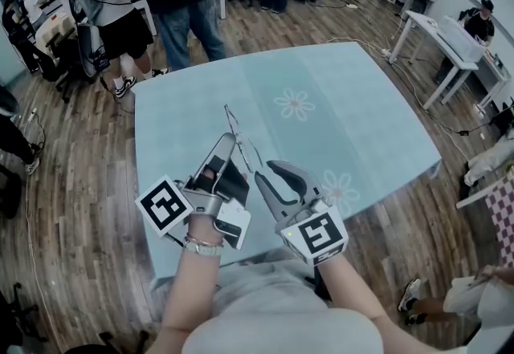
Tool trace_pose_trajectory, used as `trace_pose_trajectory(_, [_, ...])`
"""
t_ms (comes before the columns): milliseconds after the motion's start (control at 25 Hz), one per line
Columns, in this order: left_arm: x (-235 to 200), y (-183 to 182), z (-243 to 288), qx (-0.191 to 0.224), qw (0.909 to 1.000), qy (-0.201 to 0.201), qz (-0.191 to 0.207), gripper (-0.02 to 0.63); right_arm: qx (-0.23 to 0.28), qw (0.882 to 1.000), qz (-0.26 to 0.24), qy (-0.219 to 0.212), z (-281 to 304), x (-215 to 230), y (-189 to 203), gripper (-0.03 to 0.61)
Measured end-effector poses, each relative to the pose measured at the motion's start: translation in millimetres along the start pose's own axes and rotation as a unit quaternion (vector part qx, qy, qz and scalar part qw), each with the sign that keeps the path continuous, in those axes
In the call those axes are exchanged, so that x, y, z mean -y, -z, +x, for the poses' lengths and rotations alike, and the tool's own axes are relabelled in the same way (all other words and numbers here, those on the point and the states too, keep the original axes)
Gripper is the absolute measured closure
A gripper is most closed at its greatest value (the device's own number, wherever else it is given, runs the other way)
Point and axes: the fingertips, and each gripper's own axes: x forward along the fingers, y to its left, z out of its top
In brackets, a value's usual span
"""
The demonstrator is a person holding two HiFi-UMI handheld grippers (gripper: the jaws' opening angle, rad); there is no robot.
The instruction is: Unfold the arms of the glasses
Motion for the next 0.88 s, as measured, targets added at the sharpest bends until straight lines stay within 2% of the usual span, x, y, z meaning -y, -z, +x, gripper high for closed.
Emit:
trace_pose_trajectory(240, [-1.4, 1.9, 0.1, -0.002, 1.0, 0.002, -0.009, 0.604, -0.008, 1.0, 0.003, 0.004, 1.6, 1.1, 3.8, 0.558])
trace_pose_trajectory(880, [-4.5, 4.7, -1.4, -0.013, 0.9998, 0.0, -0.016, 0.604, -0.011, 1.0, 0.01, 0.023, -3.6, 16.4, 7.9, 0.56])
